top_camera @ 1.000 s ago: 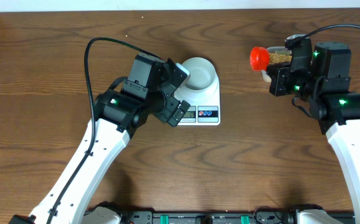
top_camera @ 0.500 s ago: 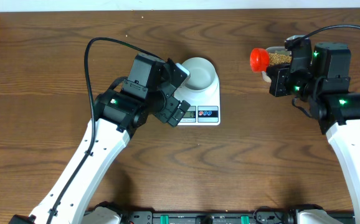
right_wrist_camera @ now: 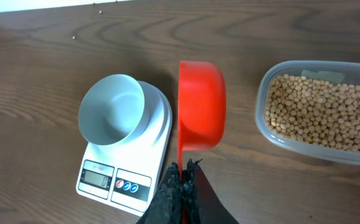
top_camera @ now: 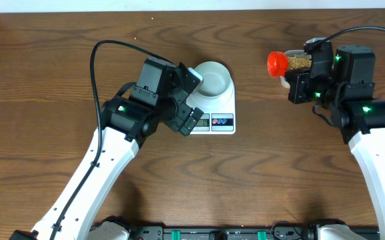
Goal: Scoop item into bowl and weigh 50g on scale
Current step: 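Lower the red scoop with the right gripper into the soybean tub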
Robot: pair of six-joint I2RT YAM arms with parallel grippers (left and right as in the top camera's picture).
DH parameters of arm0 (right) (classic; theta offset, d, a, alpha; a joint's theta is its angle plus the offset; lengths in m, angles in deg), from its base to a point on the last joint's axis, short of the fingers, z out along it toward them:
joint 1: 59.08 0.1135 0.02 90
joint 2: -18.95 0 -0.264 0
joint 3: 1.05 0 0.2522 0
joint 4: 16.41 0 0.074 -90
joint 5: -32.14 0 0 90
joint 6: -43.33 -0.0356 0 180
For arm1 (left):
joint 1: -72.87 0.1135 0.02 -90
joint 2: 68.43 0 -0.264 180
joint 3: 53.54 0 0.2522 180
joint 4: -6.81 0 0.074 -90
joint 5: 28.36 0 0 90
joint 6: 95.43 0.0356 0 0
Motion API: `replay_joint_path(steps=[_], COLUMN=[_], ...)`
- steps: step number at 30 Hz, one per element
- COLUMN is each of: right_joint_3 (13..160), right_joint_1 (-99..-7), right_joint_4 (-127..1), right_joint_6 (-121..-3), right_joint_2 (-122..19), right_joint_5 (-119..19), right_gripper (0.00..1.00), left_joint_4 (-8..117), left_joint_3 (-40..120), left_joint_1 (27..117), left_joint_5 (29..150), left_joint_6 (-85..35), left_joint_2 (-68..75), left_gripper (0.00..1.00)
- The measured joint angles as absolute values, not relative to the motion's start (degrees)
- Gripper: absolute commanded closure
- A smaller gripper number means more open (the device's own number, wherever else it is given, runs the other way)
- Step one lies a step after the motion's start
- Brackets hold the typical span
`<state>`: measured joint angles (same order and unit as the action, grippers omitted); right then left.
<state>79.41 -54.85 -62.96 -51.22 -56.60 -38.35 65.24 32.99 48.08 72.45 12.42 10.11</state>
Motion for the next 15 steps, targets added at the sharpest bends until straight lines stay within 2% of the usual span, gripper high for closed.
replay_joint_path(steps=[15], right_joint_3=[81.31], right_joint_1=[-54.89], right_joint_4=[-64.54], right_joint_6=[-50.68], right_joint_2=[-56.90], right_joint_5=[-38.31], right_gripper=[0.99], left_joint_4=[65.26], left_joint_3=[32.99], left_joint_1=[48.08], left_joint_5=[72.45], left_joint_6=[12.42], left_joint_2=[10.11], left_gripper=[0.02])
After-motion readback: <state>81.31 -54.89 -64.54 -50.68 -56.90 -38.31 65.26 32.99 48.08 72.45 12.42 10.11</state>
